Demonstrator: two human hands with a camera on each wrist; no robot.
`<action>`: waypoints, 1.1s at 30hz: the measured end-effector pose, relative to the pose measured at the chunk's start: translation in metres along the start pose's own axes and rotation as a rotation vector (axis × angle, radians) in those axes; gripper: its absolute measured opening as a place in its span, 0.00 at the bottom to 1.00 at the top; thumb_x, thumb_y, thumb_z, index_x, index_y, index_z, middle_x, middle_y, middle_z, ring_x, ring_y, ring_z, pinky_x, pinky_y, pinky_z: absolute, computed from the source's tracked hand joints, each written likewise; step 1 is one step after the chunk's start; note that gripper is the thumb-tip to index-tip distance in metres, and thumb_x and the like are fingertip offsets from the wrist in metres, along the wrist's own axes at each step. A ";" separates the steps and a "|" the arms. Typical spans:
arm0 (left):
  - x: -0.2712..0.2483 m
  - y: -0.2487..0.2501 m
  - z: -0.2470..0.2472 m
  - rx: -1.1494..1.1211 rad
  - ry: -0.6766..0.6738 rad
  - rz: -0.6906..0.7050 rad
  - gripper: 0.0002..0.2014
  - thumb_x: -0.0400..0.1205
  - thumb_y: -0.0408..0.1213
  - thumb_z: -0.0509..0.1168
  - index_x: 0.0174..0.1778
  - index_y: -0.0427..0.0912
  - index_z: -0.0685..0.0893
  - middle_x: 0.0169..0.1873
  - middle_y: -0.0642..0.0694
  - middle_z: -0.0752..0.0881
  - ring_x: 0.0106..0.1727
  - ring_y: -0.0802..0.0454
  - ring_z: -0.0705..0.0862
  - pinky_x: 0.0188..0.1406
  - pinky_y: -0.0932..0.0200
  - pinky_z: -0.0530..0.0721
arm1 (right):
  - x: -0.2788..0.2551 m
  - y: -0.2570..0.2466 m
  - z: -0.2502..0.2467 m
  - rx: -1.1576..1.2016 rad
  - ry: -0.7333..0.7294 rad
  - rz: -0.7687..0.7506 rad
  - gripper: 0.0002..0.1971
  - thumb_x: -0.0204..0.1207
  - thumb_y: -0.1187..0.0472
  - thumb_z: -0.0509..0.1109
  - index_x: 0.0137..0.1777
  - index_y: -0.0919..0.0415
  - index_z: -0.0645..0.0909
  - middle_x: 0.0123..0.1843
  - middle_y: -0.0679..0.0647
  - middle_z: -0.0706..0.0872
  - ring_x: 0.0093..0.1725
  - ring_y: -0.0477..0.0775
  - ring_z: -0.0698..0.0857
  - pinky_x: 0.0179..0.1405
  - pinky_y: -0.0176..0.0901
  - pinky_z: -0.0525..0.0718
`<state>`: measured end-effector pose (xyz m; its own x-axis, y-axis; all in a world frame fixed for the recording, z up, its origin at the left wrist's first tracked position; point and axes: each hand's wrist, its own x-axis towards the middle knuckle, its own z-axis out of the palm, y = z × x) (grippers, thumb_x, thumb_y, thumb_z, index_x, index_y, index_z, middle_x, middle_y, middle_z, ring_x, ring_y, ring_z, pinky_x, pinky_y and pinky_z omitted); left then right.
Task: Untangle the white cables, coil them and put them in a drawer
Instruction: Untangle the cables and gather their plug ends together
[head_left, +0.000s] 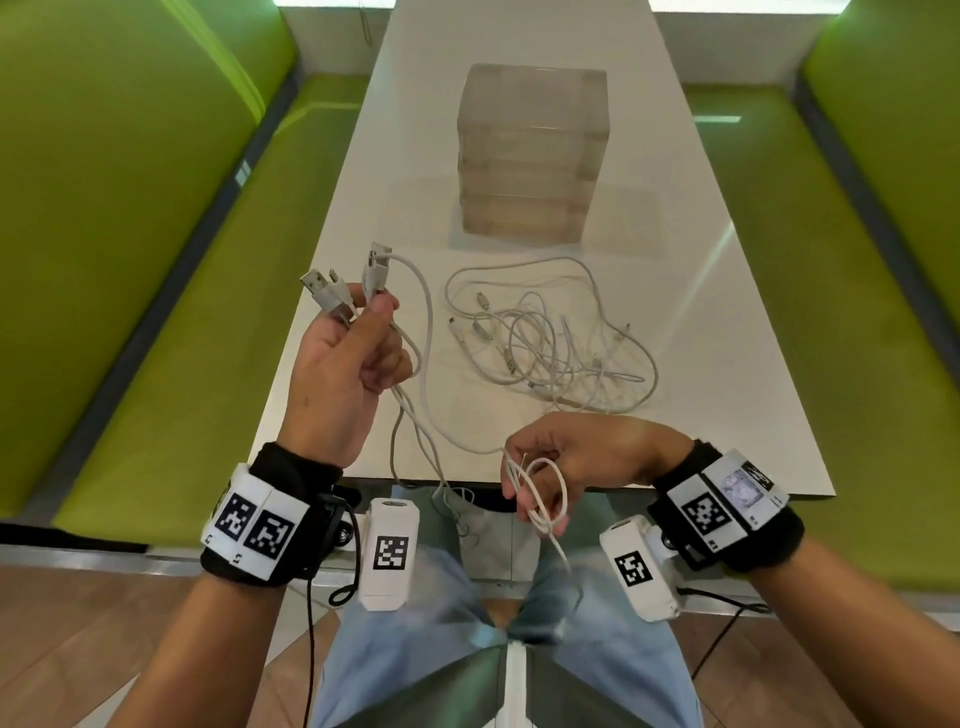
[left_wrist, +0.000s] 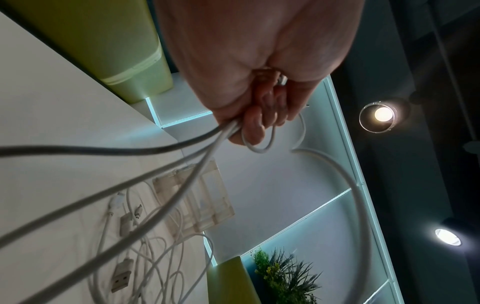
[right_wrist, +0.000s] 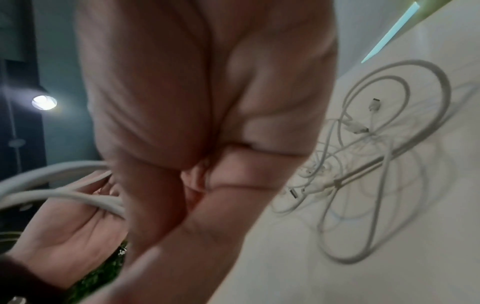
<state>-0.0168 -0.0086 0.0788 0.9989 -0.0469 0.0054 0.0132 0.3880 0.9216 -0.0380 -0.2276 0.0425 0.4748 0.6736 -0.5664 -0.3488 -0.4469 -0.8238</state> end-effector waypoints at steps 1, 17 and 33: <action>0.000 -0.001 0.000 0.009 -0.007 -0.003 0.05 0.81 0.35 0.59 0.40 0.41 0.75 0.19 0.56 0.64 0.21 0.58 0.60 0.21 0.64 0.62 | 0.002 0.000 -0.001 -0.058 0.070 -0.019 0.06 0.74 0.75 0.69 0.50 0.71 0.80 0.39 0.60 0.86 0.33 0.51 0.87 0.34 0.40 0.87; -0.004 -0.012 0.003 0.194 -0.205 -0.192 0.06 0.78 0.35 0.61 0.44 0.35 0.74 0.20 0.55 0.65 0.22 0.57 0.59 0.21 0.64 0.61 | -0.026 -0.056 -0.020 -0.265 0.557 -0.390 0.31 0.74 0.58 0.73 0.76 0.46 0.68 0.68 0.48 0.80 0.60 0.47 0.83 0.60 0.44 0.84; -0.003 -0.010 0.002 0.080 -0.106 -0.128 0.08 0.82 0.37 0.59 0.39 0.41 0.76 0.21 0.55 0.63 0.22 0.58 0.59 0.21 0.65 0.62 | -0.034 -0.049 -0.020 -0.047 0.536 -0.622 0.03 0.76 0.75 0.67 0.44 0.71 0.81 0.37 0.60 0.85 0.37 0.55 0.83 0.39 0.42 0.85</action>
<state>-0.0201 -0.0145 0.0707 0.9788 -0.1897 -0.0770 0.1321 0.2982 0.9453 -0.0207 -0.2403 0.1016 0.8958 0.4390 0.0699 0.1339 -0.1166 -0.9841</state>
